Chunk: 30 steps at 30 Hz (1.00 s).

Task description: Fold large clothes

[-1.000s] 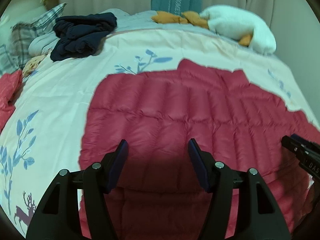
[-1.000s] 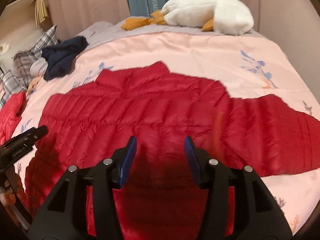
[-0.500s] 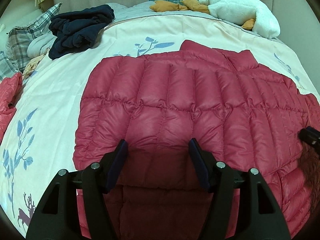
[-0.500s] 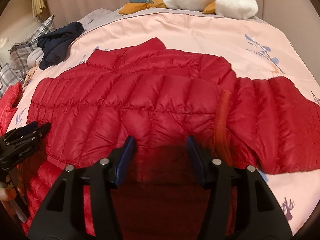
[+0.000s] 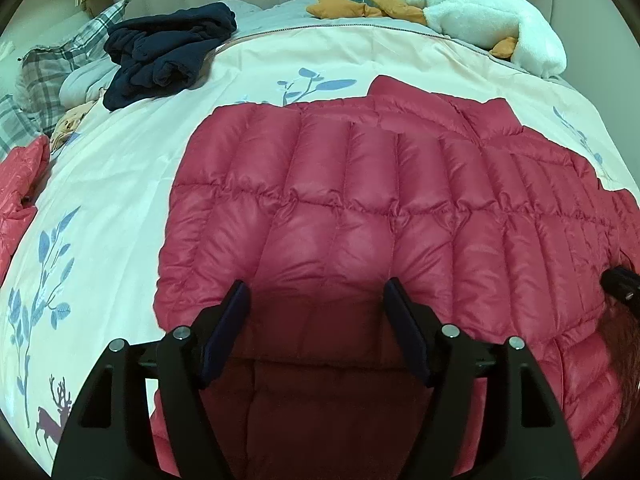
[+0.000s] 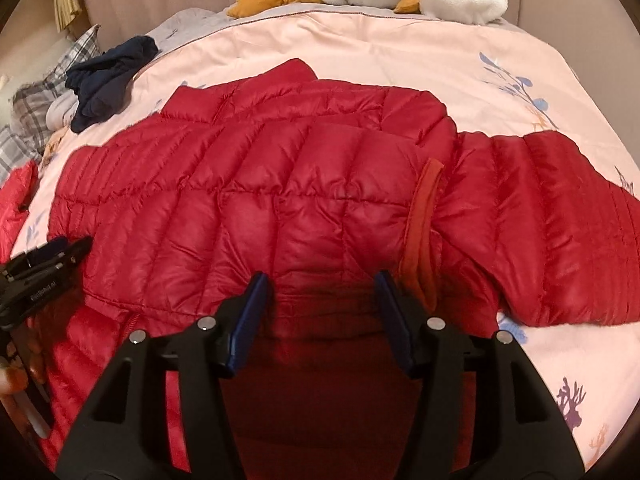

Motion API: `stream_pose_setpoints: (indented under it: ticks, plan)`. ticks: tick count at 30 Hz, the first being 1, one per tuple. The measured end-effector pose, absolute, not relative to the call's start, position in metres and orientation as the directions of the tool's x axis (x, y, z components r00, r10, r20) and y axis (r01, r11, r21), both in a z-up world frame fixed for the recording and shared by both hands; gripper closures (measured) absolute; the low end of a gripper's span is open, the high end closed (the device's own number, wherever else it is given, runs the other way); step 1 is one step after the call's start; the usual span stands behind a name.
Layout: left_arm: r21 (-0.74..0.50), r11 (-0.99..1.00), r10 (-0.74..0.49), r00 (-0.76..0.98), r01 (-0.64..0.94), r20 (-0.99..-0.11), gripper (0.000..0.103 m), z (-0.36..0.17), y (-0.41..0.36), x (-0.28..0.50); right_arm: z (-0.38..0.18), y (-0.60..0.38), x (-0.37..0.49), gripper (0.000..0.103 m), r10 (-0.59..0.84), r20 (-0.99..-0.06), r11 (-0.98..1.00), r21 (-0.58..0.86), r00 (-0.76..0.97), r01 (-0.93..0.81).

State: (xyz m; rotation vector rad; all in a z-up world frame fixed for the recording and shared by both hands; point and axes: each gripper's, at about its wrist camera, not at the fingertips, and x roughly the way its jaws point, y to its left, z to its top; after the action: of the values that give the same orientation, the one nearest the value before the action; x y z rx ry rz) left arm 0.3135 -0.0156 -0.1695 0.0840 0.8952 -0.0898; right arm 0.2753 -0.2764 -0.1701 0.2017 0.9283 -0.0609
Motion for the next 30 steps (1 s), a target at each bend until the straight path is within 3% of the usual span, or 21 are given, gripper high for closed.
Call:
stream_pose_setpoints:
  ticks: [3,30]
  plan:
    - [0.042,0.992,-0.041,0.622,0.118,-0.782,0.028,-0.172,-0.015,0.312,-0.163,-0.278,0.268,0.042,0.046,-0.781,0.979,0.159,0.622,0.128]
    - [0.074,0.993,0.004,0.612,0.09,-0.791,0.023,-0.175,-0.01,0.305,-0.179,-0.278,0.267,0.04,0.062,-0.809,0.985,0.145,0.584,0.097]
